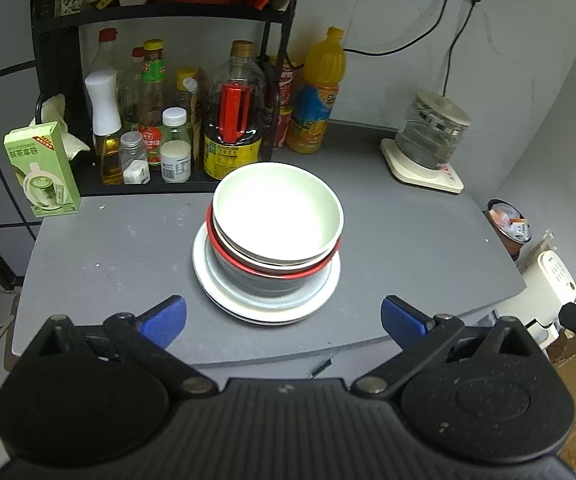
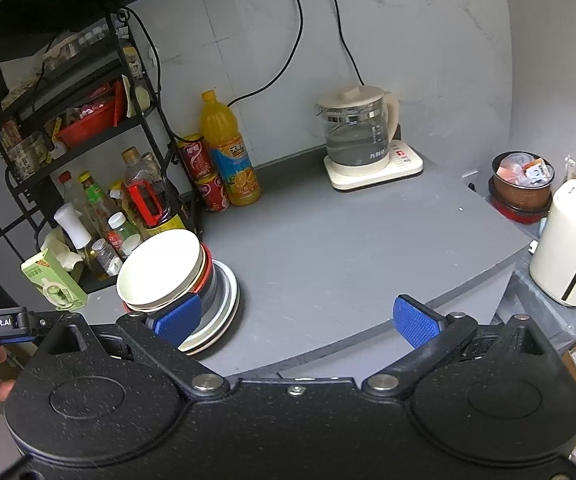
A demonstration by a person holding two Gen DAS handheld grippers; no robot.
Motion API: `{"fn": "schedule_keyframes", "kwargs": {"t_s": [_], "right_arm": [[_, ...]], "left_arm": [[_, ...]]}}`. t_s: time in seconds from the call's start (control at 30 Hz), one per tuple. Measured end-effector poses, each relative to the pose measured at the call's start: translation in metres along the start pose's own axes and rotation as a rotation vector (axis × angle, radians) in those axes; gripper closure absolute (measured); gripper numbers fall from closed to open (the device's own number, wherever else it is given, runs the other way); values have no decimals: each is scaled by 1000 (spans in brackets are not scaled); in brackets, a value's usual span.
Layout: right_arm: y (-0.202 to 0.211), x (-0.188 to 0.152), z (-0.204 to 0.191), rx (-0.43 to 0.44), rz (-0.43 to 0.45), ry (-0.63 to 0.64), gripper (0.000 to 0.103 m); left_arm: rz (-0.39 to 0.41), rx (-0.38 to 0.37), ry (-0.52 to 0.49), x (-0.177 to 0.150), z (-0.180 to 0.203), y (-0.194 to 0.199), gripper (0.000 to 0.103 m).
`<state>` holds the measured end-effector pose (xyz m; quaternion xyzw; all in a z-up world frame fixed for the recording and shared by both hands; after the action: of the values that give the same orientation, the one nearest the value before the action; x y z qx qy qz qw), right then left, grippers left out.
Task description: Organize plates and bowls
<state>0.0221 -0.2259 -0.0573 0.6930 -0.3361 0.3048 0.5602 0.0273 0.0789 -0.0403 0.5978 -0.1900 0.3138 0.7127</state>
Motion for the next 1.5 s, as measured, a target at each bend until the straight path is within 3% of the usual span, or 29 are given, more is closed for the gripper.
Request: {"fn": "schedule_keyframes", "kwargs": {"t_s": [0.5, 0.93, 1.5], "right_arm": [[25, -20, 6, -67, 24, 20, 0], [37, -32, -1, -50, 17, 61, 0], [52, -38, -13, -4, 19, 98, 0]], "left_arm": [[17, -22, -34, -27, 7, 20, 0], [64, -28, -55, -41, 8, 39, 0], [46, -22, -71, -62, 12, 51, 0]]}}
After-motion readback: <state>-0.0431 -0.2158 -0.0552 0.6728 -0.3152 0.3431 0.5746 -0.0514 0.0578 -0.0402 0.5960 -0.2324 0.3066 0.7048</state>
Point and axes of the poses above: each gripper's, at about its wrist camera, not at the fingertips, and y roughly against the way its jaws point, z to its right, x to its top, the point moved 1 cm from there along -y, roughly the way its jaws point, and after that the axes turned 2 degrees about -x, right-handed, at the moved point
